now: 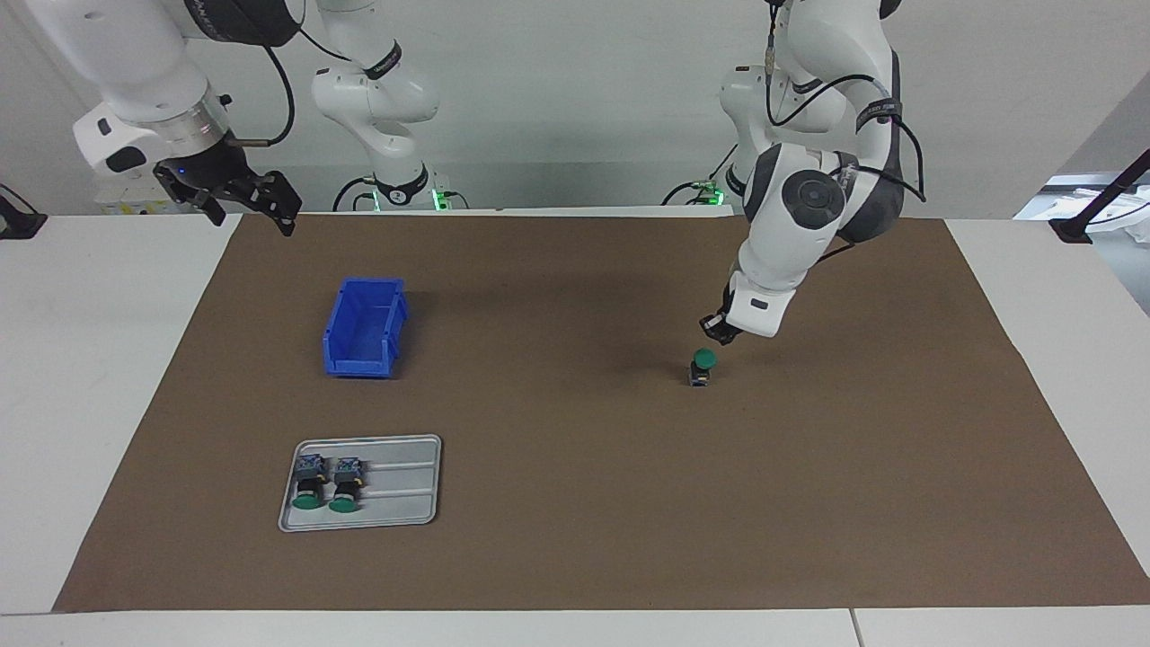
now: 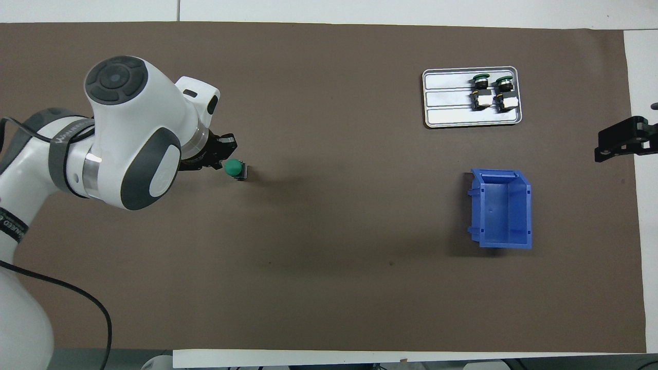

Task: Place and press button with both arms

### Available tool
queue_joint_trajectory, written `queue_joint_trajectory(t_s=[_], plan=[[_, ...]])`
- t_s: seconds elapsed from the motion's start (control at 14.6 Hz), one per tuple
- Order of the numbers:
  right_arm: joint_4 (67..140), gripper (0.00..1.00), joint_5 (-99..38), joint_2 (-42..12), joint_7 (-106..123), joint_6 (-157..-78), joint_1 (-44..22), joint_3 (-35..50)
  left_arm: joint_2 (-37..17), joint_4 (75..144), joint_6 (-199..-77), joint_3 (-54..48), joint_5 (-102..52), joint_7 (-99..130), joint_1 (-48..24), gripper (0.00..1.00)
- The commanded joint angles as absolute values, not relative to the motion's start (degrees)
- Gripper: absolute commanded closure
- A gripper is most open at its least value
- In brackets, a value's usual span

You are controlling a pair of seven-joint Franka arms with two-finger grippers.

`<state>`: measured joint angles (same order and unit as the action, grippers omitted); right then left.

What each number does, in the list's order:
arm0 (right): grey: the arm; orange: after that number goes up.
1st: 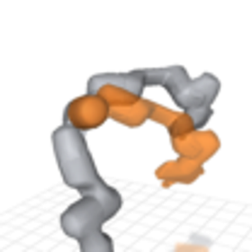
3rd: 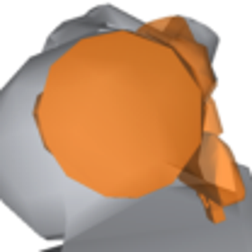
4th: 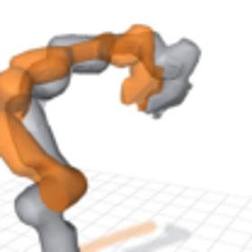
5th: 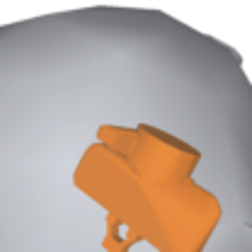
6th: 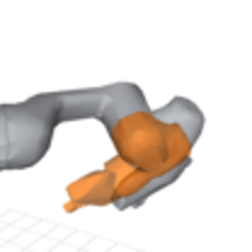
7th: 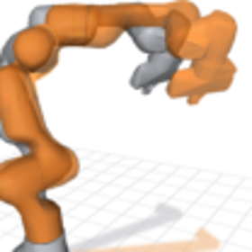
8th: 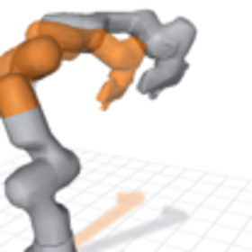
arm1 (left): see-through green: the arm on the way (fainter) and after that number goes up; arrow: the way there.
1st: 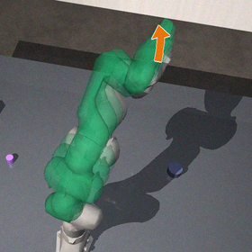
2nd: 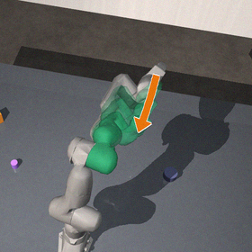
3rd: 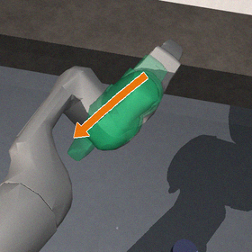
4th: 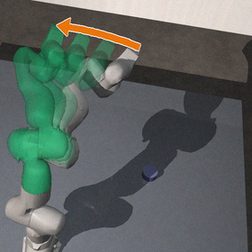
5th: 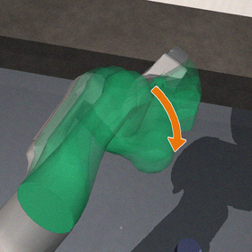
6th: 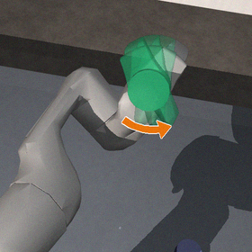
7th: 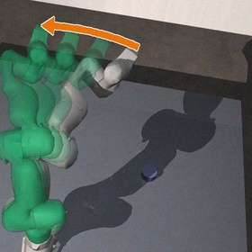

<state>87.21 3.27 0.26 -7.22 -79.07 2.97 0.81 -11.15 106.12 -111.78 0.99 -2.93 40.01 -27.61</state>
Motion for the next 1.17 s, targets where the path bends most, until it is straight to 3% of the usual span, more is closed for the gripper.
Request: queue_joint_trajectory(t_s=[0.0,1.1], plan=[[88.51,0.01,2.55,1.32,-5.8,-79.1,3.25,0.7,-11.95,105.81,-113.02,1.41,-1.41,39.2,-28.21,0.99],[88.51,0.01,2.46,1.32,-5.8,-79.1,3.25,0.7,-10.55,114.08,-123.66,1.32,-1.76,39.02,-28.21,1.0]])
